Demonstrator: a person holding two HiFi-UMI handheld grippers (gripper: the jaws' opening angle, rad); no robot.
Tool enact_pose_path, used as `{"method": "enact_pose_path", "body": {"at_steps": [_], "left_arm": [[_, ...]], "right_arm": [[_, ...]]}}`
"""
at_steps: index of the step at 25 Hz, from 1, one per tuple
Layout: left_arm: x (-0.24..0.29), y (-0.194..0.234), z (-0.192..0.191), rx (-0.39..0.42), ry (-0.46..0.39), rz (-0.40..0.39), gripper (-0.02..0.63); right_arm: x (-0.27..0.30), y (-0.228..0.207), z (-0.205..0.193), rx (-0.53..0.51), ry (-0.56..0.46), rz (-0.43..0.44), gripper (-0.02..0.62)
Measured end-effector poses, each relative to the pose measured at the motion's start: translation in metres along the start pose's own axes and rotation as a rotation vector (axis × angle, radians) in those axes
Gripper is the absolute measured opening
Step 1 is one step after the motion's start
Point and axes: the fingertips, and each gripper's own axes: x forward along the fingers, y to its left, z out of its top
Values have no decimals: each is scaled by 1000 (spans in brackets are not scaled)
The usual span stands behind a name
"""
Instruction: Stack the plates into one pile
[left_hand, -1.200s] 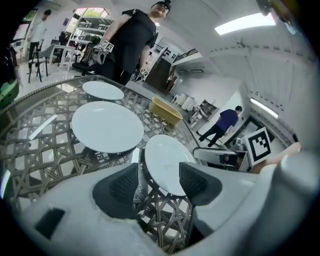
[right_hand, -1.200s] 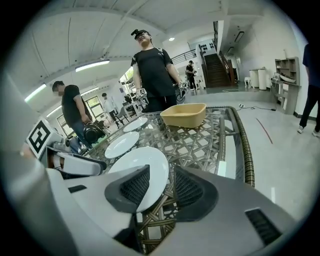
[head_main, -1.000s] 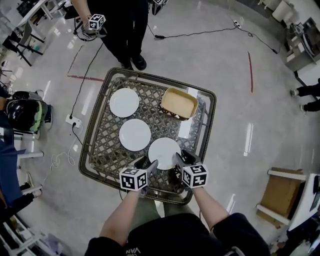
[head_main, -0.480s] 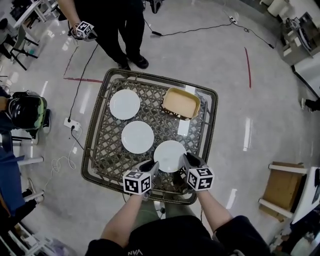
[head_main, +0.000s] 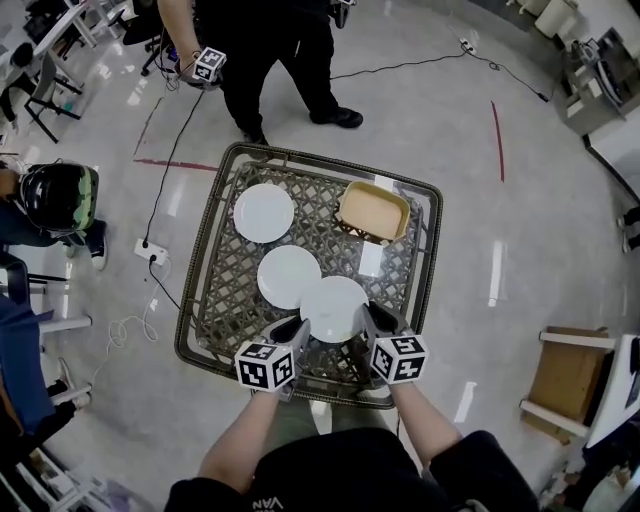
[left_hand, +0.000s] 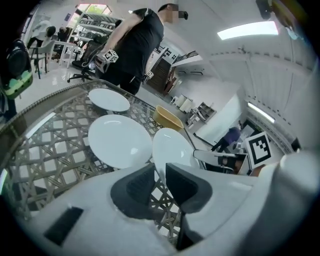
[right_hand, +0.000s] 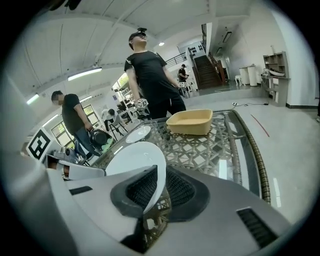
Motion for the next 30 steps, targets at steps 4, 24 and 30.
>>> {"method": "enact_pose_path", "body": {"at_steps": [4, 24, 30], "left_arm": [[-14, 25, 18, -4, -27, 52, 78], [-10, 120, 48, 23, 50, 199, 80], [-5, 124, 46, 53, 88, 242, 81]], "right_arm": [[23, 24, 14, -23, -4, 39, 54], [128, 70, 33, -136, 85, 102, 54], [132, 69, 29, -178, 108, 81, 58]]}}
